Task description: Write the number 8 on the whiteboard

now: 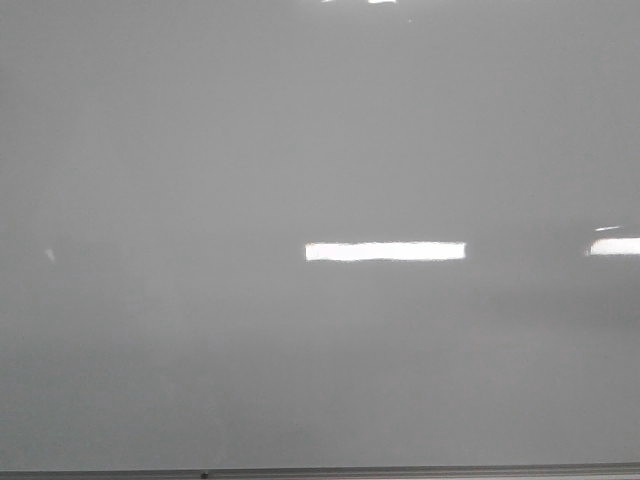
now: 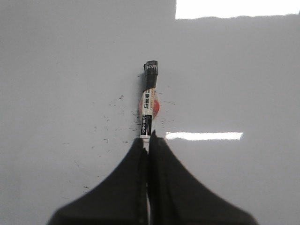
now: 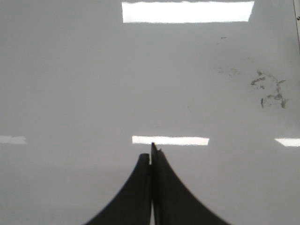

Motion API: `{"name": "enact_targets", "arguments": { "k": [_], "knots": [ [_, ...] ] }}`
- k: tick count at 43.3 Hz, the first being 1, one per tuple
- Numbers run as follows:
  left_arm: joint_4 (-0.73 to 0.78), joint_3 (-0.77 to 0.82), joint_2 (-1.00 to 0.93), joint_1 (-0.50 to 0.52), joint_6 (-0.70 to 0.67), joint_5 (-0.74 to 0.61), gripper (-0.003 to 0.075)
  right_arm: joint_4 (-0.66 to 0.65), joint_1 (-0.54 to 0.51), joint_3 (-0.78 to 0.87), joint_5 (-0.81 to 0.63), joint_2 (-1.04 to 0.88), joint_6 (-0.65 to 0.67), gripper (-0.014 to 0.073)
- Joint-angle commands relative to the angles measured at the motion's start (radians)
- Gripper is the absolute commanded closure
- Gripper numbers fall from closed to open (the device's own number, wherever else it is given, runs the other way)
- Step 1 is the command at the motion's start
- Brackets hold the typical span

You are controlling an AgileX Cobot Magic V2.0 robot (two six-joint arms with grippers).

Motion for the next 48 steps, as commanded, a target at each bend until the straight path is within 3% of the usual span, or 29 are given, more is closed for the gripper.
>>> {"name": "enact_targets", "arguments": {
  "k": [1, 41, 48],
  "knots": [
    [-0.007, 0.016, -0.012, -0.008, 0.000, -0.088, 0.0741, -0.001, 0.001, -0.002, -0.078, -0.016, 0.001, 0.0700],
    [-0.007, 0.016, -0.012, -0.008, 0.000, -0.135, 0.0741, -0.001, 0.001, -0.005, -0.126, -0.016, 0.001, 0.0700],
    [-0.007, -0.052, -0.012, -0.008, 0.000, -0.167, 0.0741, 0.007, 0.001, -0.087, -0.024, -0.016, 0.001, 0.0700]
  ]
}}
